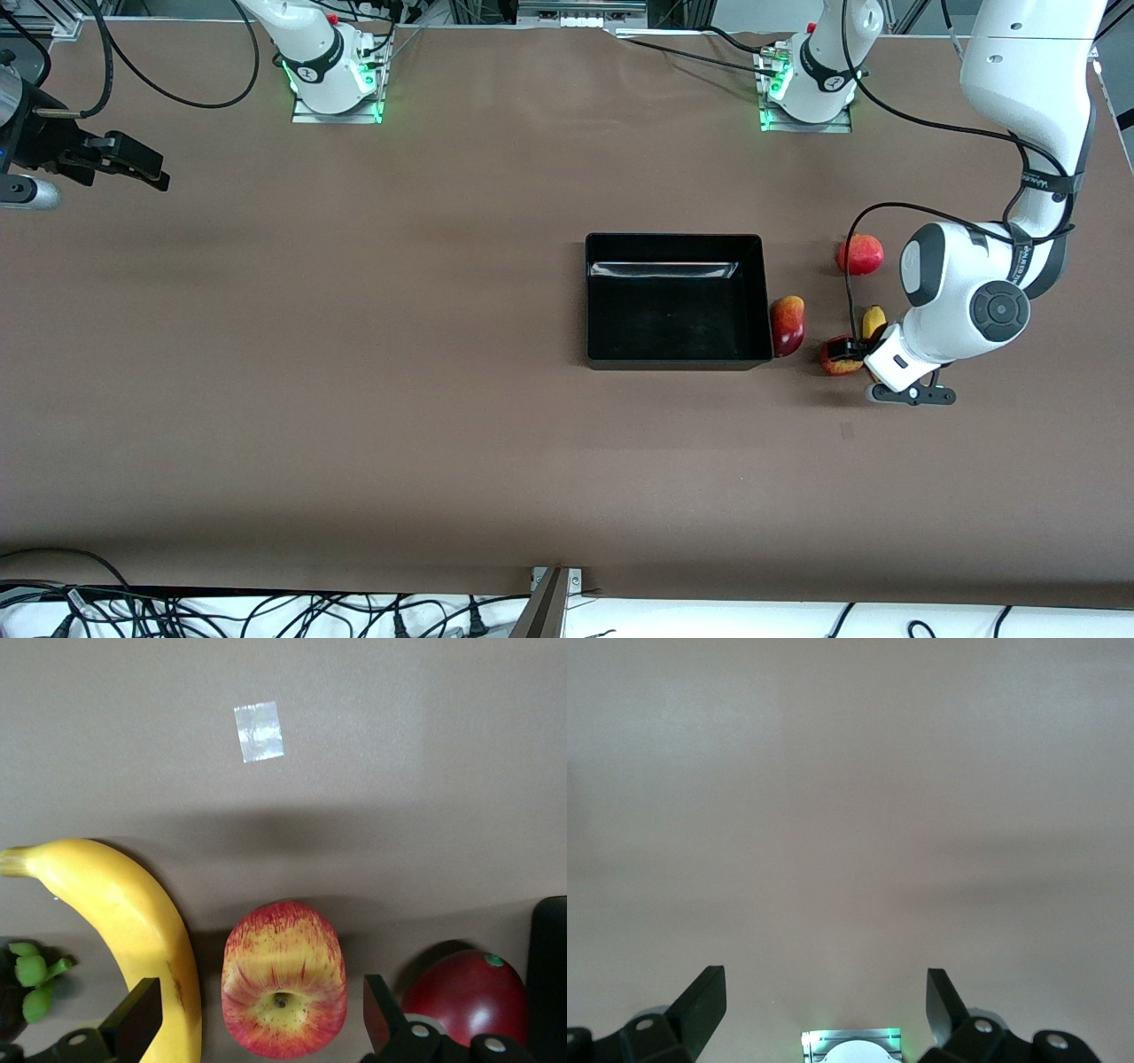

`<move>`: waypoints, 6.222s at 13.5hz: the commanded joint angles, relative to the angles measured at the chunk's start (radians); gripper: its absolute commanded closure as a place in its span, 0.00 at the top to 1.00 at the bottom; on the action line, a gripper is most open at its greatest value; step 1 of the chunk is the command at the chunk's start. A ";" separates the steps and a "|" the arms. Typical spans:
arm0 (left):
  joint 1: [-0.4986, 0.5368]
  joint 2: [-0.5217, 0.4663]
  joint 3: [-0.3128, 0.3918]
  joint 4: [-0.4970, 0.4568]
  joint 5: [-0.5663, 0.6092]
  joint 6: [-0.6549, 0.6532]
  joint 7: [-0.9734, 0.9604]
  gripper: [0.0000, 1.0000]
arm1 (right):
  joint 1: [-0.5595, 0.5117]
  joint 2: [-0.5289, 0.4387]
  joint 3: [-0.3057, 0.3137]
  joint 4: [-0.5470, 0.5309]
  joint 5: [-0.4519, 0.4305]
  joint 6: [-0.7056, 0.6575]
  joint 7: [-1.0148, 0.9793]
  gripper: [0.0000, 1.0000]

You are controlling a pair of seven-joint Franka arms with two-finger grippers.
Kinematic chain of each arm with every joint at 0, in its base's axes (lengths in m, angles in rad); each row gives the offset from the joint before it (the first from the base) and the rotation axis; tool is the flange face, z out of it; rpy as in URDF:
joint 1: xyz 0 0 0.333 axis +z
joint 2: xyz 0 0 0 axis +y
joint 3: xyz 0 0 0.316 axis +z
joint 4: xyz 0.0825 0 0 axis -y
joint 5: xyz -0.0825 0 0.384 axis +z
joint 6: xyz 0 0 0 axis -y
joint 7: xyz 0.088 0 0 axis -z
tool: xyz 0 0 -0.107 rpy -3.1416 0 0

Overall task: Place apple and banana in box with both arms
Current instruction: 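Lower the left gripper onto the red-yellow apple and close on it, then lift the apple with the left gripper and carry it into the box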

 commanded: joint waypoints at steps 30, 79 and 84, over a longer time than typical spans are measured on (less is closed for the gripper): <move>-0.014 0.032 -0.004 -0.115 -0.021 0.221 -0.060 0.12 | -0.014 0.010 0.012 0.021 0.004 -0.027 0.001 1.00; -0.196 -0.045 -0.431 -0.172 0.134 0.139 -0.853 0.00 | -0.015 0.010 0.011 0.018 0.004 -0.046 -0.004 1.00; -0.201 0.004 -0.431 -0.166 0.192 0.173 -0.908 0.00 | -0.015 0.010 0.011 0.020 0.004 -0.044 -0.004 1.00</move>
